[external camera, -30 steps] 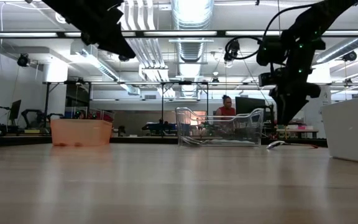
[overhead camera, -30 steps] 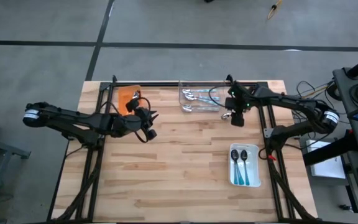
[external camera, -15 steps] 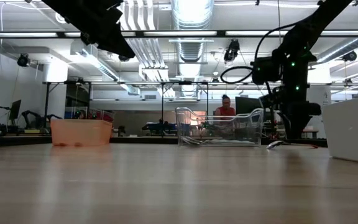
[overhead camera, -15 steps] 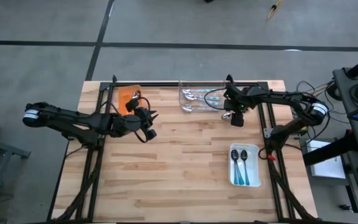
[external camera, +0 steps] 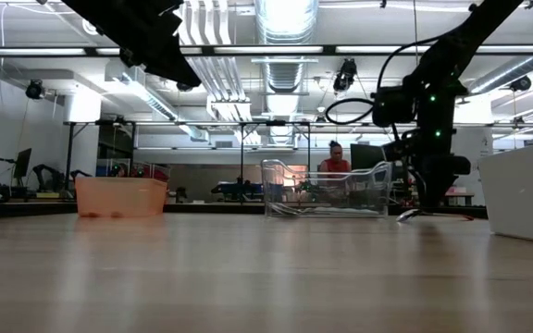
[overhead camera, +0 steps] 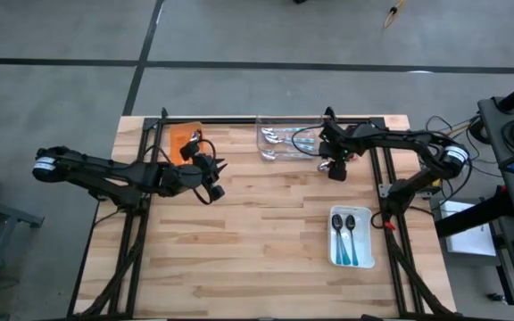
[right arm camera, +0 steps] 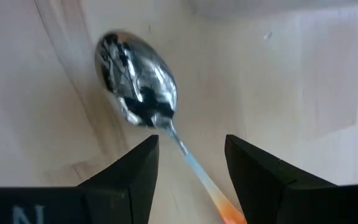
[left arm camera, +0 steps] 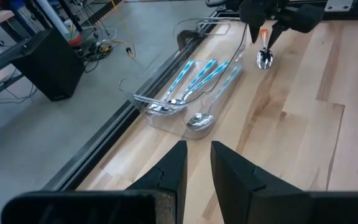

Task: Sort silverware by color (type)
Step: Put the orange spoon into the orange bin

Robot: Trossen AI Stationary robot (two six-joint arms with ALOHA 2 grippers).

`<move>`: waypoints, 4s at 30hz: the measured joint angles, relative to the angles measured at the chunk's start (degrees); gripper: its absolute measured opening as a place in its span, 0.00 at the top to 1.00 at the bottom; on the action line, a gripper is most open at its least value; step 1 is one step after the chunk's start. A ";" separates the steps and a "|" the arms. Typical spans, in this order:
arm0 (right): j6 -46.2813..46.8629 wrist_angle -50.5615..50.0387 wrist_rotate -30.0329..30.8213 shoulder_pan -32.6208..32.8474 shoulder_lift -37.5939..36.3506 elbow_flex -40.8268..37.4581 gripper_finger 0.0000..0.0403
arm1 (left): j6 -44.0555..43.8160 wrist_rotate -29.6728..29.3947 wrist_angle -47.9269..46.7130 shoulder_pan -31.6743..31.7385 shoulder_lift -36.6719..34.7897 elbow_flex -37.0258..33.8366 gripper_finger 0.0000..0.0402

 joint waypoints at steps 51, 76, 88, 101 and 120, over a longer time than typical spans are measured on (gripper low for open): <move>9.88 2.82 -5.14 0.00 0.07 -0.93 0.72 | 0.02 0.07 -0.92 0.00 0.02 0.00 0.87; 13.39 5.06 -8.18 0.00 -3.66 -3.89 0.98 | 0.70 0.09 -0.93 -0.02 0.02 0.00 0.87; 18.70 9.35 -20.57 2.66 -17.60 -3.89 0.98 | 0.09 0.35 2.01 -0.22 0.27 -0.02 0.87; 31.70 48.44 -20.23 16.41 -22.35 -9.95 0.98 | -5.36 0.66 5.87 -7.87 6.32 -0.02 0.87; 34.64 105.22 10.67 39.92 -3.74 -15.22 0.98 | 2.21 0.42 28.86 -11.52 13.40 -0.02 0.87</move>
